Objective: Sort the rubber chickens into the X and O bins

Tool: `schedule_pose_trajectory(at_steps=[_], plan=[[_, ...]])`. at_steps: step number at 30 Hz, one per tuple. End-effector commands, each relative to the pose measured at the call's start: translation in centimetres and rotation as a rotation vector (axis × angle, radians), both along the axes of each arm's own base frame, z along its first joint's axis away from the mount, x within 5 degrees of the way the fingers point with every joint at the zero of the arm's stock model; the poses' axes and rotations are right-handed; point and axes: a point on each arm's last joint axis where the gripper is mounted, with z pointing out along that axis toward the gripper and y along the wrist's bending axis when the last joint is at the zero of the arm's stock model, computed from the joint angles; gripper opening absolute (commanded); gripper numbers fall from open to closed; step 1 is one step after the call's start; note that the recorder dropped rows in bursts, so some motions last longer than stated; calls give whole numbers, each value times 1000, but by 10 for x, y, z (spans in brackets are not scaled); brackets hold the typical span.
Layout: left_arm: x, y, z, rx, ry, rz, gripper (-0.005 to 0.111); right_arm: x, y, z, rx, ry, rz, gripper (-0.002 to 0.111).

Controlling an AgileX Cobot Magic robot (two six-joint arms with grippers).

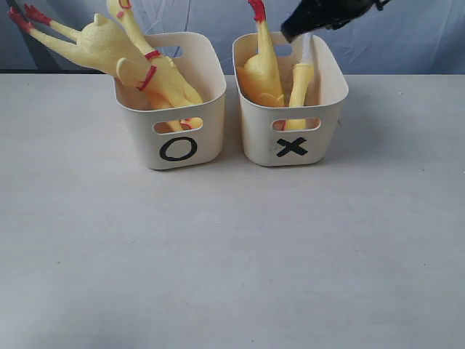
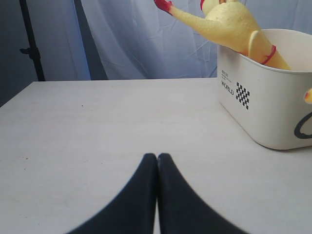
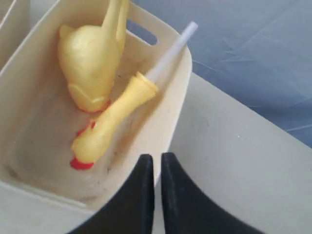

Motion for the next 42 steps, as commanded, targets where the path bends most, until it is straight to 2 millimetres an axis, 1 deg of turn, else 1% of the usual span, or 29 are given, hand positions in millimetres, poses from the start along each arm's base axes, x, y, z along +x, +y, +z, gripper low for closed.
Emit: schedule_pose_trajectory(at_steps=[1, 4, 7, 10, 11, 12, 13, 14, 15, 16, 17, 18, 19, 20, 21, 22, 24, 25, 26, 27, 30, 33, 36, 39, 42], plan=[[0, 0, 2, -5, -22, -3, 0, -49, -26, 15, 17, 17, 21, 0], [0, 0, 2, -5, -22, -3, 0, -89, -41, 14, 39, 39, 81, 0], [0, 0, 2, -5, -22, -3, 0, -139, -58, 10, 105, 84, 138, 0], [0, 0, 2, -5, -22, -3, 0, -192, -68, 8, 187, 134, 289, 0], [0, 0, 2, -5, -22, -3, 0, -211, -71, 9, 223, 158, 349, 0], [0, 0, 2, -5, -22, -3, 0, -242, -76, 10, 279, 176, 453, 0], [0, 0, 2, -5, -22, -3, 0, -255, -79, 11, 314, 162, 483, 0], [0, 0, 2, -5, -22, -3, 0, -278, -86, 19, 393, 94, 511, 0], [0, 0, 2, -5, -22, -3, 0, -287, -90, 23, 410, 47, 519, 0], [0, 0, 2, -5, -22, -3, 0, -301, -99, 33, 431, -67, 525, 0], [0, 0, 2, -5, -22, -3, 0, -305, -102, 36, 446, -113, 528, 0], [0, 0, 2, -5, -22, -3, 0, -318, -108, 42, 481, -185, 540, 0], [0, 0, 2, -5, -22, -3, 0, -323, -110, 44, 495, -207, 545, 0], [0, 0, 2, -5, -22, -3, 0, -334, -114, 47, 524, -245, 559, 0], [0, 0, 2, -5, -22, -3, 0, -341, -118, 48, 543, -273, 544, 0], [0, 0, 2, -5, -22, -3, 0, -339, -124, 47, 500, -299, 498, 0], [0, 0, 2, -5, -22, -3, 0, -338, -143, 46, 331, -400, 382, 0], [0, 0, 2, -5, -22, -3, 0, -342, -154, 47, 243, -465, 281, 0], [0, 0, 2, -5, -22, -3, 0, -346, -158, 47, 214, -494, 227, 0], [0, 0, 2, -5, -22, -3, 0, -354, -164, 48, 175, -540, 139, 0], [0, 0, 2, -5, -22, -3, 0, -367, -169, 47, 164, -595, 8, 0], [0, 0, 2, -5, -22, -3, 0, -382, -171, 48, 138, -667, -61, 0], [0, 0, 2, -5, -22, -3, 0, -394, -169, 54, 122, -796, -107, 0], [0, 0, 2, -5, -22, -3, 0, -394, -167, 56, 104, -918, -128, 0], [0, 0, 2, -5, -22, -3, 0, -385, -161, 46, 171, -952, -116, 0]])
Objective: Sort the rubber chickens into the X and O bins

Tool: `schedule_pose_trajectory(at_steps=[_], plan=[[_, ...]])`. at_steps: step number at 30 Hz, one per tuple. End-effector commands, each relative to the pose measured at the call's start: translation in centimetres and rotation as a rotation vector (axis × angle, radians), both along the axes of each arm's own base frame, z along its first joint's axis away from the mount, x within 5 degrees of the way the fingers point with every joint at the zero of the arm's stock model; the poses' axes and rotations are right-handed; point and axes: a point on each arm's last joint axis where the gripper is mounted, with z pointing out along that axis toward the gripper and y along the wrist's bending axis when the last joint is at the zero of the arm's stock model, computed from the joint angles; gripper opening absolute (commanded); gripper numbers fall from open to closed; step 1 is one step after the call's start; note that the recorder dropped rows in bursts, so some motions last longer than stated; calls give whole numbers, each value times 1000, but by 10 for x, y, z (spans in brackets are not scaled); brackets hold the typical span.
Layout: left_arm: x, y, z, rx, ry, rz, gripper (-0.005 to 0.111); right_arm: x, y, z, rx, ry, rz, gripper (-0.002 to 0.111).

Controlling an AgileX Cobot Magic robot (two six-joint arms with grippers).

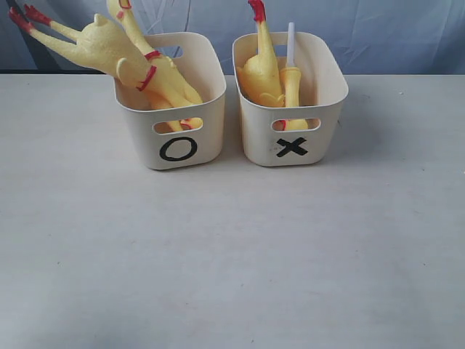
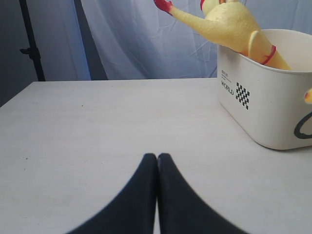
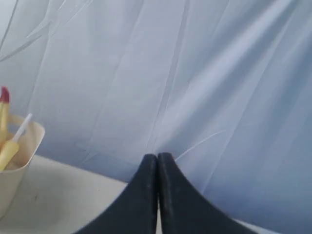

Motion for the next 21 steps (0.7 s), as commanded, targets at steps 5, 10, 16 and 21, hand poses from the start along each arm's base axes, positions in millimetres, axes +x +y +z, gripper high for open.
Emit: schedule_pose_trajectory(at_steps=[5, 10, 16, 21], plan=[[0, 0, 2, -5, -22, -3, 0, 34, 9, -46, 117, 37, 64, 0], [0, 0, 2, -5, -22, -3, 0, 62, 7, -87, 114, 45, 55, 0], [0, 0, 2, -5, -22, -3, 0, 78, 6, -137, 245, -68, 73, 0], [0, 0, 2, -5, -22, -3, 0, 86, 4, -164, 312, -54, 49, 0]])
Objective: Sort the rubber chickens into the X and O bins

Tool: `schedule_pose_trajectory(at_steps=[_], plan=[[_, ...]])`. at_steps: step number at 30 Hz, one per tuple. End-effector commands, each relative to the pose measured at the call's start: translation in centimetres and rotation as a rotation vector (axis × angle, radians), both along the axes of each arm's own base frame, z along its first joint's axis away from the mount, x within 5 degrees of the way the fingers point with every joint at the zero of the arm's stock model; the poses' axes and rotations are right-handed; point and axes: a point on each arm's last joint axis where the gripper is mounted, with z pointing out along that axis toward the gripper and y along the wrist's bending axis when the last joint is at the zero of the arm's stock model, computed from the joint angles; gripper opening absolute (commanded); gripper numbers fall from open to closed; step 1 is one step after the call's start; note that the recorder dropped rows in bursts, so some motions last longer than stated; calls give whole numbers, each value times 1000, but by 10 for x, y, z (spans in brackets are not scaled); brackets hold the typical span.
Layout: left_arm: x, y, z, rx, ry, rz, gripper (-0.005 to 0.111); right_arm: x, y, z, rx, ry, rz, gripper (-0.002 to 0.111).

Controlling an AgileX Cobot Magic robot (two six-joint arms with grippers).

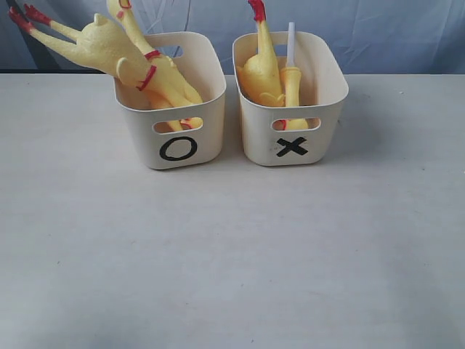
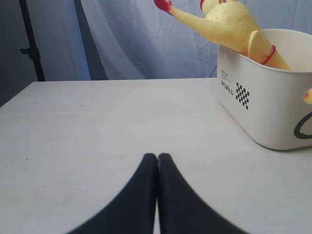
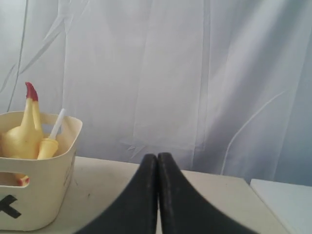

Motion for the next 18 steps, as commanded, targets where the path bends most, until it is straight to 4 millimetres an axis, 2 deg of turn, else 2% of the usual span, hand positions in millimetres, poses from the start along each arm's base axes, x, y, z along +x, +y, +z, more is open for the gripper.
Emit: schedule_pose_trajectory(at_steps=[1, 7, 11, 18], plan=[[0, 0, 2, -5, -22, -3, 0, 4, -3, -18, 52, -7, -34, 0], [0, 0, 2, -5, -22, -3, 0, 6, -2, -33, 64, 60, -29, 0], [0, 0, 2, -5, -22, -3, 0, 5, 1, -46, 107, 200, 1, 0], [0, 0, 2, -5, -22, -3, 0, 4, 5, -54, 299, 299, 34, 0]])
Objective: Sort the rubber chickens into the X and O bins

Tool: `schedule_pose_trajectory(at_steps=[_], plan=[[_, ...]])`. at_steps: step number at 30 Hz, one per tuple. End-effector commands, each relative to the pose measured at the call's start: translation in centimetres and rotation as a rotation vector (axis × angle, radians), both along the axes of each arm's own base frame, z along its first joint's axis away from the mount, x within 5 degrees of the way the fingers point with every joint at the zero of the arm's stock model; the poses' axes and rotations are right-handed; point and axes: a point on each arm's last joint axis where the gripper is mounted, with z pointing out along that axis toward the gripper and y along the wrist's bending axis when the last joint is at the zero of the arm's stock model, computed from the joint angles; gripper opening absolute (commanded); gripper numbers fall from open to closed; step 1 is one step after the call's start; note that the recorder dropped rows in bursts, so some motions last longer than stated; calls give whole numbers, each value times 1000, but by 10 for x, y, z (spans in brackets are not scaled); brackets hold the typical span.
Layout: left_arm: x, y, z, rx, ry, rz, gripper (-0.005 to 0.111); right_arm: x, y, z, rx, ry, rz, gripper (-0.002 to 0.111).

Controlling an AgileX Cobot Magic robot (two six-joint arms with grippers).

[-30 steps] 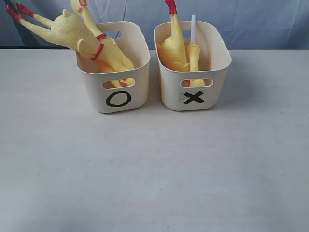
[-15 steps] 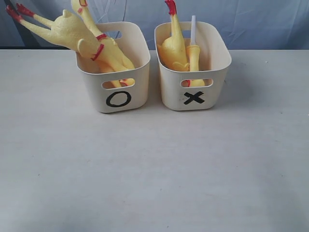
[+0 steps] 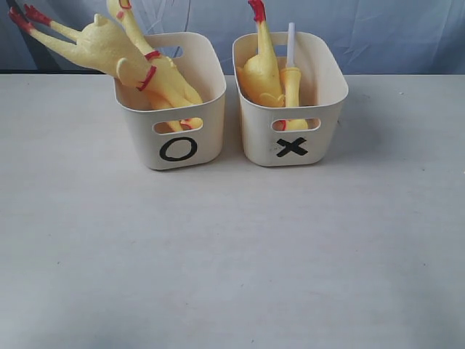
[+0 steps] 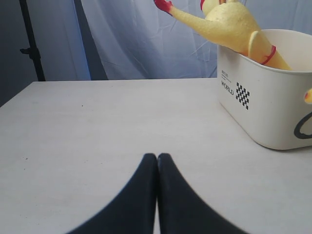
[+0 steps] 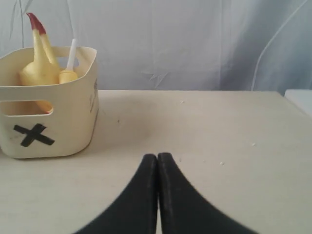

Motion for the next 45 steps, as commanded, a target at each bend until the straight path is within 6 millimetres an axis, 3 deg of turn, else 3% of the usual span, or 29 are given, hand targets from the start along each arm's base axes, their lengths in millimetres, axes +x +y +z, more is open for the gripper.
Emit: schedule_pose_trajectory(at_steps=[1, 10, 45], plan=[[0, 0, 2, -5, -22, -3, 0, -1, 1, -5, 106, 51, -15, 0], [0, 0, 2, -5, -22, -3, 0, -2, -8, -6, 73, 59, -105, 0], [0, 0, 2, -5, -22, -3, 0, -2, -5, -6, -41, 66, -38, 0]])
